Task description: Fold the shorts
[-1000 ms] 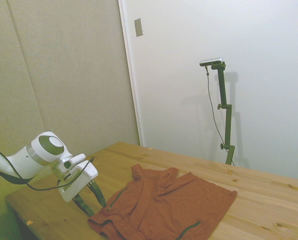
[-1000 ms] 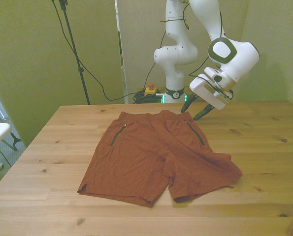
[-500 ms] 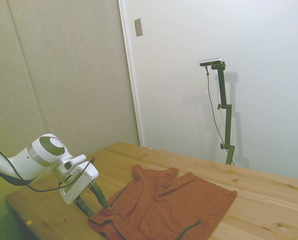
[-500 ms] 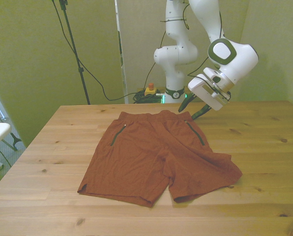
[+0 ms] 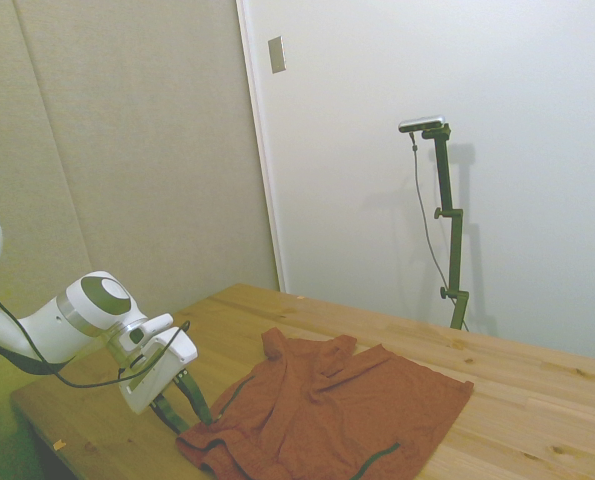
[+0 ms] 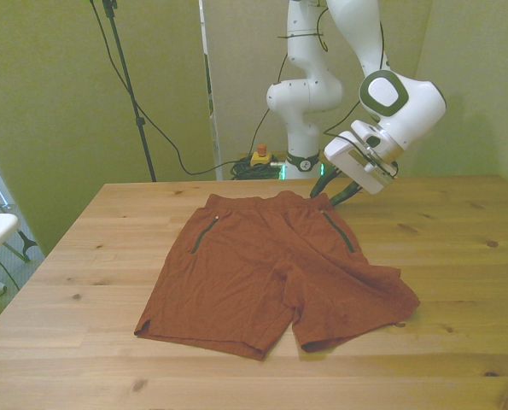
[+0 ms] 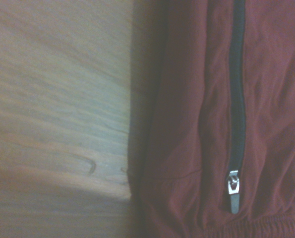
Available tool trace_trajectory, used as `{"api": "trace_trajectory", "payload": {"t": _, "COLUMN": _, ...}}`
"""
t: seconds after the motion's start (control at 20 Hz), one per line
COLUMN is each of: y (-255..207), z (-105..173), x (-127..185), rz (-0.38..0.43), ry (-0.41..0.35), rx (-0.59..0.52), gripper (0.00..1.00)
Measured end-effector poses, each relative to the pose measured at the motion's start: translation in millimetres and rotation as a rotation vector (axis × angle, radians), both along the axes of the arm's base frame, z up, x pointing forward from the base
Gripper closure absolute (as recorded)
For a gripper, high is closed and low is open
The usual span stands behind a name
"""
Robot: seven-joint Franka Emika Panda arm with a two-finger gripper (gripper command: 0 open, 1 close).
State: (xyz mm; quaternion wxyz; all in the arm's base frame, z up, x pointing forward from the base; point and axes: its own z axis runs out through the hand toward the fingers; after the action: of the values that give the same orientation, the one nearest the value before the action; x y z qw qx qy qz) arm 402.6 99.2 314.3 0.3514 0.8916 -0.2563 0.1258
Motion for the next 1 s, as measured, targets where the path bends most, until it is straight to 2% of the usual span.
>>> {"api": "trace_trajectory", "payload": {"t": 0.7, "y": 0, "z": -14, "x": -1, "rz": -0.012, "ry": 0.016, "rx": 0.004, "gripper": 1.00}}
{"api": "trace_trajectory", "payload": {"t": 1.0, "y": -1, "z": -4, "x": 7, "rz": -0.012, "ry": -0.026, "rx": 0.038, "gripper": 1.00}}
